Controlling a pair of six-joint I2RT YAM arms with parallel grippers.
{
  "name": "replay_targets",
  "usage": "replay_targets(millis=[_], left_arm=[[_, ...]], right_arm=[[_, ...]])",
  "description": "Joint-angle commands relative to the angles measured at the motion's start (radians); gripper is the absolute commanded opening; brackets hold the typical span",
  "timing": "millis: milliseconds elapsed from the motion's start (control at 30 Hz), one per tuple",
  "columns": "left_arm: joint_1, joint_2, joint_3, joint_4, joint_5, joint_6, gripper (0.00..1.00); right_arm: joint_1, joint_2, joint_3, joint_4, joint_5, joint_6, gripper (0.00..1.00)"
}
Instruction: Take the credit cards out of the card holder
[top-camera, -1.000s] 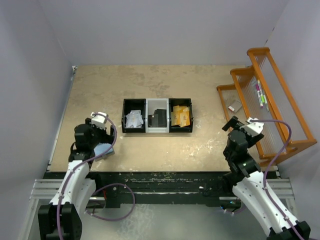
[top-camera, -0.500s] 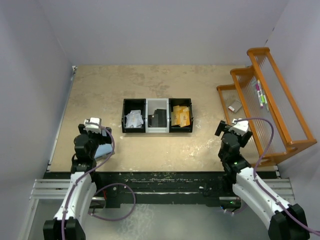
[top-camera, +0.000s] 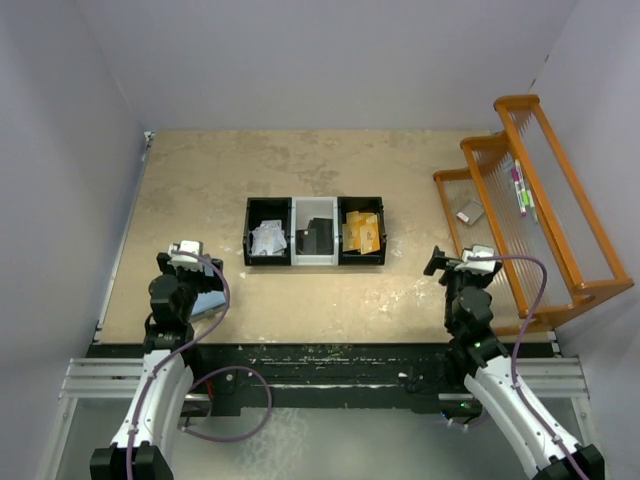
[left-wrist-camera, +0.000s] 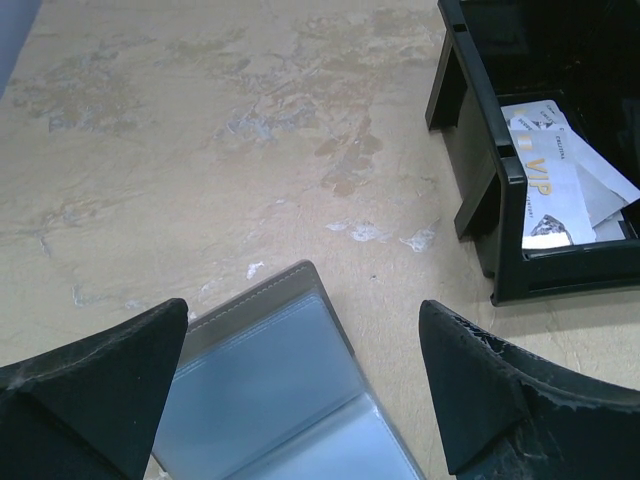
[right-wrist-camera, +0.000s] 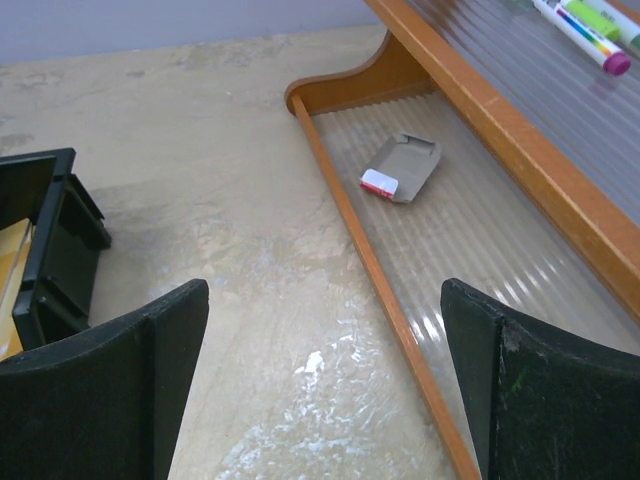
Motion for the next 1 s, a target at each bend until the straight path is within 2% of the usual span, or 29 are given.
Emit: replay_targets(millis=[0,200,333,967], left_arm=[[0.003,0.002,0.012,0.046,0.006,-0.013,0.99],[0.003,0.001,0.012,0.045,0.006,-0.012,0.99],[0.003,0.001,0.012,0.045,0.006,-0.012,0.99],[0.003,0.024,0.015,0.06,0.037,0.001,0.99]], right_arm=[[-0.02,-0.058,-0.033,0.025,-0.036,-0.015,1.0],[-0.02,-0.115,-0.039,-0.013,-0.018,-0.009,1.0],[-0.02,-0.078,-0.035,0.009,-0.019,-0.006,1.0],[-0.019,-0.092,-0.038,0.003,-0.019,-0.008,1.0]])
